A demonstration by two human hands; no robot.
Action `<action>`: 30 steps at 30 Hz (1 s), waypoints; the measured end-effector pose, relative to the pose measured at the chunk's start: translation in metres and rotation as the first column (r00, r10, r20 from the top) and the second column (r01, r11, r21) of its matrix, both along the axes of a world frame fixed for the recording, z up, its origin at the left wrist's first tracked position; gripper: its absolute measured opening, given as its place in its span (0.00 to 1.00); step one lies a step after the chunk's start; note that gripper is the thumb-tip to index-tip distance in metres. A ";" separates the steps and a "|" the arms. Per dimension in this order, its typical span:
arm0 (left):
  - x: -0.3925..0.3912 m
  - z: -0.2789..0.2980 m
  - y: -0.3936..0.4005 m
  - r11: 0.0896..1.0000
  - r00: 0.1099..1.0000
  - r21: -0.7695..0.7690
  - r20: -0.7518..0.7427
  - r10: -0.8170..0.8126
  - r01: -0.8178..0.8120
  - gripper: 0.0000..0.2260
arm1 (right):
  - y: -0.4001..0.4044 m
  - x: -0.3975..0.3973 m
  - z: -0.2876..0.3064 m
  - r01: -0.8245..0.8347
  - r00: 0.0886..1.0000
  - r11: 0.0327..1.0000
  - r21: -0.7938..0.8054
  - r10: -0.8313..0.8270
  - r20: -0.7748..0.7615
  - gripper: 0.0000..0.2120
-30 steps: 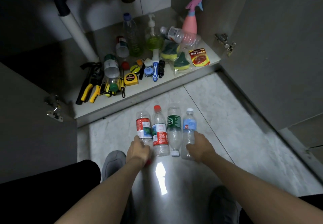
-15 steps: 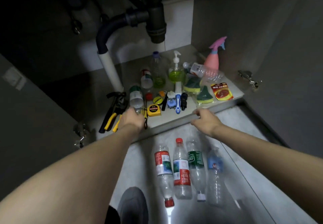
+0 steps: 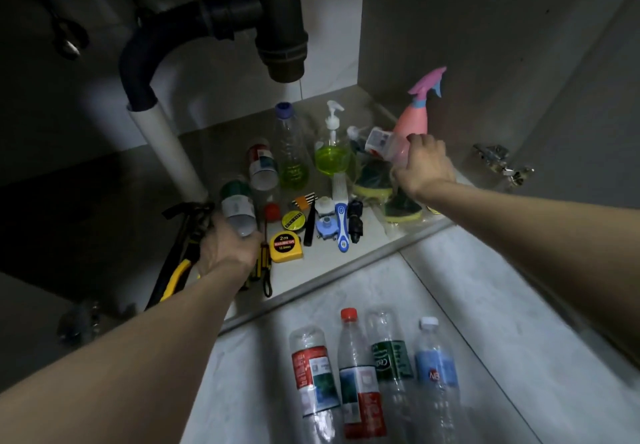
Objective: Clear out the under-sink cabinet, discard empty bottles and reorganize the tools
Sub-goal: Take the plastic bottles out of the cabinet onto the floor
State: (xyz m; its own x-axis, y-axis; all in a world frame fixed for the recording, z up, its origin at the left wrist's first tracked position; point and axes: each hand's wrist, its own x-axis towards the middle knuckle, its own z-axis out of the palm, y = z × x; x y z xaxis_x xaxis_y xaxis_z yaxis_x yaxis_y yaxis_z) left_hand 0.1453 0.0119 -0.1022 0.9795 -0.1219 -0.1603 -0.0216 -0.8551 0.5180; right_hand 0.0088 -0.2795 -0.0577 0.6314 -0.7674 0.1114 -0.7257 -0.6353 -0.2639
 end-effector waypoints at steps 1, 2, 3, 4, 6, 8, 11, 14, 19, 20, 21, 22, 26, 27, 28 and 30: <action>0.002 0.002 -0.002 0.999 0.999 -0.038 0.015 0.029 -0.028 0.34 | -0.007 0.004 -0.003 0.024 1.000 0.999 -0.030 -0.025 -0.019 0.27; 0.003 0.005 -0.003 0.994 0.997 -0.082 0.038 0.072 -0.068 0.35 | -0.014 0.007 -0.007 0.047 0.998 0.998 -0.048 -0.049 -0.039 0.28; 0.004 0.008 -0.005 0.986 0.992 -0.130 0.067 0.112 -0.102 0.35 | -0.020 0.010 -0.011 0.073 0.996 0.996 -0.051 -0.075 -0.054 0.30; 0.004 0.010 -0.005 0.977 0.986 -0.178 0.096 0.136 -0.117 0.35 | -0.025 0.011 -0.016 0.103 0.992 0.994 -0.039 -0.105 -0.065 0.31; 0.000 0.013 -0.004 0.961 0.979 -0.255 0.142 0.144 -0.104 0.34 | -0.033 0.011 -0.022 0.151 0.984 0.989 0.005 -0.150 -0.096 0.32; -0.007 0.015 0.001 0.956 0.976 -0.286 0.183 0.119 -0.063 0.32 | -0.035 0.003 -0.028 0.182 0.981 0.983 0.013 -0.181 -0.066 0.29; -0.018 0.020 0.007 0.967 0.972 -0.255 0.222 0.074 -0.016 0.31 | -0.025 -0.020 -0.035 0.202 0.974 0.979 0.017 -0.203 0.102 0.30; -0.032 0.033 0.011 0.972 0.967 -0.232 0.255 0.015 0.046 0.29 | -0.010 -0.054 -0.034 0.190 0.949 0.978 0.084 -0.205 0.238 0.30; -0.084 0.052 0.017 0.943 0.903 -0.182 0.384 -0.192 0.278 0.28 | 0.025 -0.141 -0.027 0.042 0.918 0.981 0.191 -0.113 0.381 0.29; -0.097 0.052 0.016 0.918 0.861 -0.137 0.421 -0.285 0.371 0.28 | 0.034 -0.161 -0.027 0.025 0.918 0.975 0.220 -0.109 0.381 0.28; -0.110 0.051 0.015 0.876 0.803 -0.078 0.444 -0.397 0.476 0.29 | 0.043 -0.181 -0.028 0.026 0.918 0.964 0.264 -0.127 0.375 0.28; -0.123 0.050 0.012 0.814 0.731 -0.012 0.447 -0.516 0.581 0.30 | 0.053 -0.199 -0.029 0.046 0.916 0.948 0.315 -0.166 0.365 0.29; -0.163 0.031 -0.016 0.495 0.426 0.198 0.307 -0.851 0.846 0.34 | 0.096 -0.270 -0.057 0.199 0.895 0.834 0.515 -0.369 0.252 0.25; -0.173 0.023 -0.025 0.443 0.385 0.213 0.264 -0.884 0.871 0.34 | 0.108 -0.287 -0.067 0.248 0.882 0.781 0.573 -0.426 0.199 0.23; -0.182 0.014 -0.035 0.406 0.358 0.221 0.227 -0.906 0.887 0.34 | 0.119 -0.303 -0.078 0.302 0.865 0.721 0.623 -0.482 0.140 0.22; -0.200 -0.005 -0.057 0.365 0.341 0.219 0.140 -0.930 0.905 0.35 | 0.139 -0.330 -0.098 0.406 0.826 0.613 0.678 -0.564 0.014 0.22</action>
State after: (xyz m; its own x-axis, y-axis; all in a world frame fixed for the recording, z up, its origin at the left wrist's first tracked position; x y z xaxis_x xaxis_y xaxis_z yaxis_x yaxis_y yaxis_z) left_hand -0.0544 -0.0455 -0.1069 0.2647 -0.9633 -0.0444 -0.9130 -0.2652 0.3101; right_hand -0.3211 -0.1402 -0.1561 0.1661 -0.8877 -0.4294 -0.7546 0.1659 -0.6349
